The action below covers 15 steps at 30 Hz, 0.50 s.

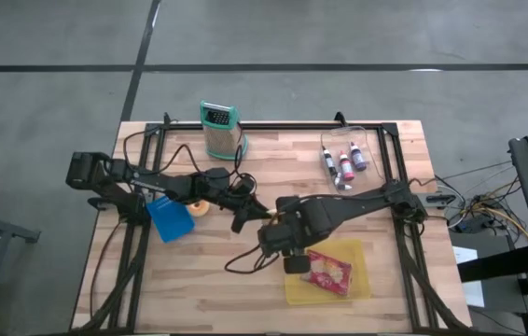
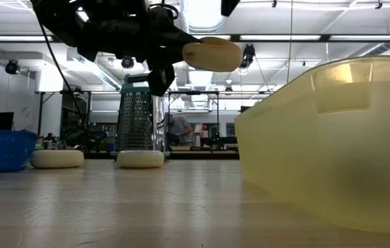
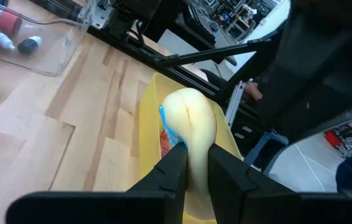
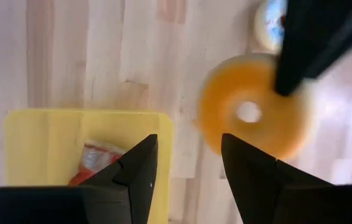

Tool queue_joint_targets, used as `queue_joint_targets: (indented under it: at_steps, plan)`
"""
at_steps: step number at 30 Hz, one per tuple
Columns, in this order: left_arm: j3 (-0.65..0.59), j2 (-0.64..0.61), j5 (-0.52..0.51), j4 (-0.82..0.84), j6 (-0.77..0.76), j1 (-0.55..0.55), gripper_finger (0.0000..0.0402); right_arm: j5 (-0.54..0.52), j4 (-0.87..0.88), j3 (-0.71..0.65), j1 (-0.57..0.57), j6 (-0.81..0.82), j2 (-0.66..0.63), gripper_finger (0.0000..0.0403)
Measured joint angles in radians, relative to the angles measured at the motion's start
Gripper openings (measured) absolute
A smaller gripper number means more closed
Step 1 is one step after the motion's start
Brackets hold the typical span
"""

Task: Pick & Place Food Item
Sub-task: Put the top orange donut into the blue bin

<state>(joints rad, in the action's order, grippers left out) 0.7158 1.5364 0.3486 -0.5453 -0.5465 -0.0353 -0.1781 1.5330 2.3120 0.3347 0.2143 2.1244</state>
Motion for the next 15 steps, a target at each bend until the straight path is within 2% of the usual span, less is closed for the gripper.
queue_joint_targets:
  at_steps: [7,15]
  plan:
    - [-0.001,-0.003,0.012,0.0,0.001,0.0,0.0058,-0.158,0.0,-0.012,-0.001,0.034,-0.065,0.0173]
    - [-0.001,-0.003,0.015,0.0,0.026,0.0,0.0058,-0.215,-0.012,-0.099,0.002,0.037,-0.154,0.0171]
